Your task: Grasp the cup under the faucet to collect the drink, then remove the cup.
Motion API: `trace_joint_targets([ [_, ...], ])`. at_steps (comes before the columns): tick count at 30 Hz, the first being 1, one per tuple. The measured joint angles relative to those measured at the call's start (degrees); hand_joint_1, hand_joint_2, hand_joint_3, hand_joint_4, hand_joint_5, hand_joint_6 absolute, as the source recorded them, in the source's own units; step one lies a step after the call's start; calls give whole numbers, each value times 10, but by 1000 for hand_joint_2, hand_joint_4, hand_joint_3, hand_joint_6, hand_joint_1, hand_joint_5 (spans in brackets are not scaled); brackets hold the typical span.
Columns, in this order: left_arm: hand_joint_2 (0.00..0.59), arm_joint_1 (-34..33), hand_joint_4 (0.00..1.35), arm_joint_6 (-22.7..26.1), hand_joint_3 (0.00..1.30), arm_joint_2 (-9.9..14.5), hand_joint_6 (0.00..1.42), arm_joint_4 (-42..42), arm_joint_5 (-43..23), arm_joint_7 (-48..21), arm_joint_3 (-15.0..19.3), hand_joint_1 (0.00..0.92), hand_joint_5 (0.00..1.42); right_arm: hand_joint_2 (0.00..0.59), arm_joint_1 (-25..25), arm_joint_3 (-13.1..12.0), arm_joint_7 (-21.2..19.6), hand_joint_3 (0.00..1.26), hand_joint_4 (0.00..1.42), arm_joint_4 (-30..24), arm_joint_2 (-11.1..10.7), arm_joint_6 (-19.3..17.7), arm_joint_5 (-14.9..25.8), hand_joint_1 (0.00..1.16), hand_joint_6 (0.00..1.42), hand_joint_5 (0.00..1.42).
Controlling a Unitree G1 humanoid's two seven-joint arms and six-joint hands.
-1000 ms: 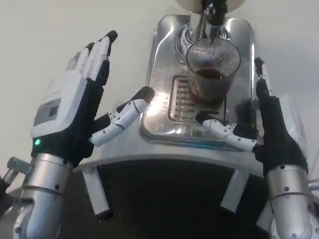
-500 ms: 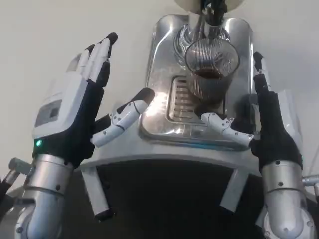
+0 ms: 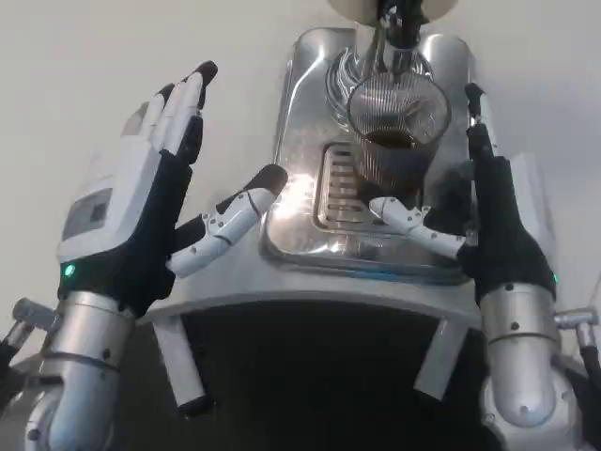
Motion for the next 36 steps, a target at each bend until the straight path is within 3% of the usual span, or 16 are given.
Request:
trace_joint_targets([
  [9,205,7,0,0,0,0,0,0,-6,0,2,0,0,161,-43,2,-3,34,22,41,1,0,5,840,166,60],
  [16,205,7,0,0,0,0,0,0,-7,0,2,0,0,193,-46,4,-4,34,32,45,1,0,6,853,171,68],
  [21,205,7,0,0,0,0,0,0,-7,0,2,0,0,172,-53,5,-7,34,32,53,1,-1,6,855,176,72],
  [25,205,7,0,1,0,-1,0,-1,-7,0,2,0,0,231,-69,5,-13,45,55,71,2,-3,9,870,195,87],
  [28,205,7,0,4,0,-1,0,-3,-7,0,2,0,0,312,-71,5,-17,152,167,76,3,-7,10,989,356,218],
  [30,205,8,0,5,0,-2,0,-5,-8,1,2,0,0,400,-75,5,-23,267,271,80,4,-10,10,1139,522,355],
  [33,205,9,0,5,0,-2,0,-6,-8,2,2,0,0,462,-77,9,-28,439,438,85,8,-13,9,1162,760,537],
  [36,205,10,0,6,0,-3,0,-6,-8,2,2,0,0,470,-80,11,-45,571,588,89,10,-13,-2,1162,933,689],
])
